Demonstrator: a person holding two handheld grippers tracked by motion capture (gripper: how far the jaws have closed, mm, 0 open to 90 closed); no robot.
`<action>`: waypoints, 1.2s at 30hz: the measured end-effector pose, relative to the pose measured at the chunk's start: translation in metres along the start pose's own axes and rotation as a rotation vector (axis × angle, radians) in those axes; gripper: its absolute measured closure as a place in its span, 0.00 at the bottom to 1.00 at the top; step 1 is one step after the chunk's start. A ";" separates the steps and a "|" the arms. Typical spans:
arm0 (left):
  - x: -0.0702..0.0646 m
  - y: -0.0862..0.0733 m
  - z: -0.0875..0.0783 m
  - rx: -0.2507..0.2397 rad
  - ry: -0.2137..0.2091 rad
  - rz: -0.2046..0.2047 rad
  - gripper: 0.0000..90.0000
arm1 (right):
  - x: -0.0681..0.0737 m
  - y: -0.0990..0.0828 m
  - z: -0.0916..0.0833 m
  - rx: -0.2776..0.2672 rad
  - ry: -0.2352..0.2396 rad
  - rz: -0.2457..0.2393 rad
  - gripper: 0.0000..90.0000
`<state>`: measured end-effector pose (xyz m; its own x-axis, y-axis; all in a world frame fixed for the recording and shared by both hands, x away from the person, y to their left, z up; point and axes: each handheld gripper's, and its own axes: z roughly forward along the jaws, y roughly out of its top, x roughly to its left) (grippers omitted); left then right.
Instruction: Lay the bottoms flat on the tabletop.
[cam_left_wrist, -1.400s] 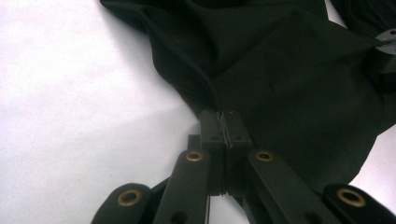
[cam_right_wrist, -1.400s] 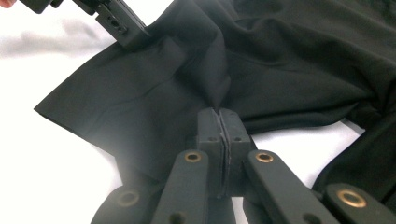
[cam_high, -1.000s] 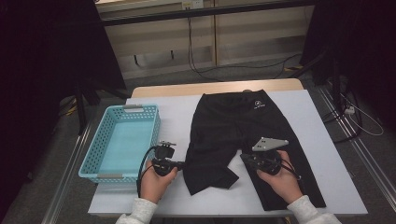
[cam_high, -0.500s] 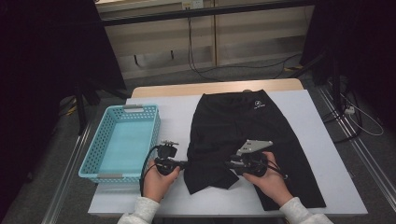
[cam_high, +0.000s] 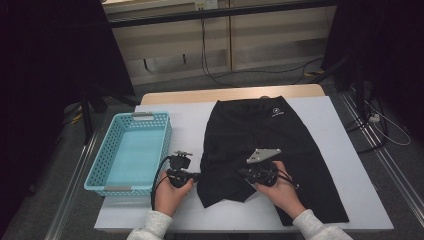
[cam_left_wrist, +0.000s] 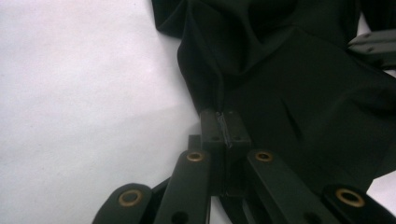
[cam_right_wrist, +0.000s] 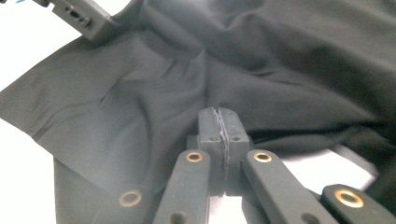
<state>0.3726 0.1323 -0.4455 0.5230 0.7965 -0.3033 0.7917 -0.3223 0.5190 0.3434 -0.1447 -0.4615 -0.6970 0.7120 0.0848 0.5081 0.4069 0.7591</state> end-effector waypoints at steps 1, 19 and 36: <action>0.000 0.000 0.000 -0.002 0.002 -0.002 1.00 | -0.004 0.001 -0.004 -0.012 -0.012 0.006 1.00; 0.006 0.000 -0.002 -0.005 0.000 -0.015 1.00 | -0.030 -0.005 -0.020 -0.035 -0.103 0.020 1.00; -0.006 0.001 -0.011 -0.054 -0.026 0.061 0.65 | -0.022 -0.003 -0.025 -0.052 -0.094 0.006 0.74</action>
<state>0.3674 0.1328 -0.4345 0.5781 0.7626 -0.2901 0.7404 -0.3409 0.5794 0.3444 -0.1756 -0.4500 -0.6422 0.7660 0.0300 0.4833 0.3742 0.7914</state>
